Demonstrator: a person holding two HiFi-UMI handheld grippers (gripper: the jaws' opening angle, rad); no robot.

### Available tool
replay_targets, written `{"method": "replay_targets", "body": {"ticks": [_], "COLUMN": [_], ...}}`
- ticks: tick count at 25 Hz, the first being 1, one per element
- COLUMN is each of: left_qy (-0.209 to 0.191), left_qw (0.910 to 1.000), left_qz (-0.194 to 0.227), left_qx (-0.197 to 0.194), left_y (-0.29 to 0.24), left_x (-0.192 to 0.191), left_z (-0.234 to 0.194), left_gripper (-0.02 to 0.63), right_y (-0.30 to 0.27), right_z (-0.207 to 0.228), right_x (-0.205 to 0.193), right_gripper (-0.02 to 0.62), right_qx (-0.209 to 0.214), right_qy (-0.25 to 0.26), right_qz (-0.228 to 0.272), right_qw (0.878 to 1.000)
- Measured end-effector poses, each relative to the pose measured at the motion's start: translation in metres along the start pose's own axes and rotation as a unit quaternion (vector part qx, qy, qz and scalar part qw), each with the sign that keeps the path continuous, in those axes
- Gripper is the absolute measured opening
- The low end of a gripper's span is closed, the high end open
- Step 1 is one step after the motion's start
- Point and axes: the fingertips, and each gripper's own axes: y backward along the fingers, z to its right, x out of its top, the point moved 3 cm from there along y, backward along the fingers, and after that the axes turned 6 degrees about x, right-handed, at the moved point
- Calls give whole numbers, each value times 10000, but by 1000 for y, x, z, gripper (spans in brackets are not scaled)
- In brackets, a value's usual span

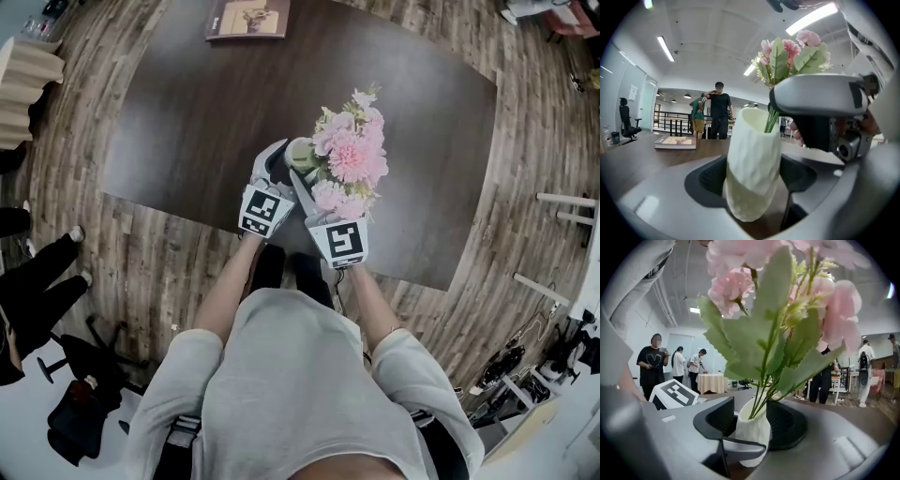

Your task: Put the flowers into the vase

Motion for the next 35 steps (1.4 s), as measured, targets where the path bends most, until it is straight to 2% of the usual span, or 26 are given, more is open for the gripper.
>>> {"method": "replay_targets", "body": {"ticks": [3, 5, 9, 16, 27, 31, 35], "left_qy": [1, 1, 22, -10, 4, -20, 6], "left_qw": [10000, 10000, 10000, 10000, 9999, 9998, 9999], "left_qz": [15, 39, 43, 65, 137, 171, 86], "left_qx": [2, 20, 22, 13, 6, -114, -131], "left_y": [1, 1, 0, 0, -1, -1, 3], "left_x": [1, 1, 1, 6, -1, -4, -12], "left_z": [2, 0, 1, 2, -3, -2, 1], "left_gripper": [342, 344, 342, 342, 344, 344, 375], "right_y": [2, -2, -4, -8, -7, 2, 6], "right_z": [0, 0, 6, 4, 6, 6, 5], "right_x": [-1, -3, -15, -37, -48, -53, -56], "right_gripper": [213, 221, 258, 261, 261, 250, 250], "right_qx": [-222, -249, -286, -117, -138, -154, -135], "right_qy": [443, 558, 252, -107, -839, -975, -979], "right_qz": [-347, -536, -787, -1030, -961, -925, -998], "right_qw": [9982, 9967, 9962, 9946, 9917, 9908, 9901]}}
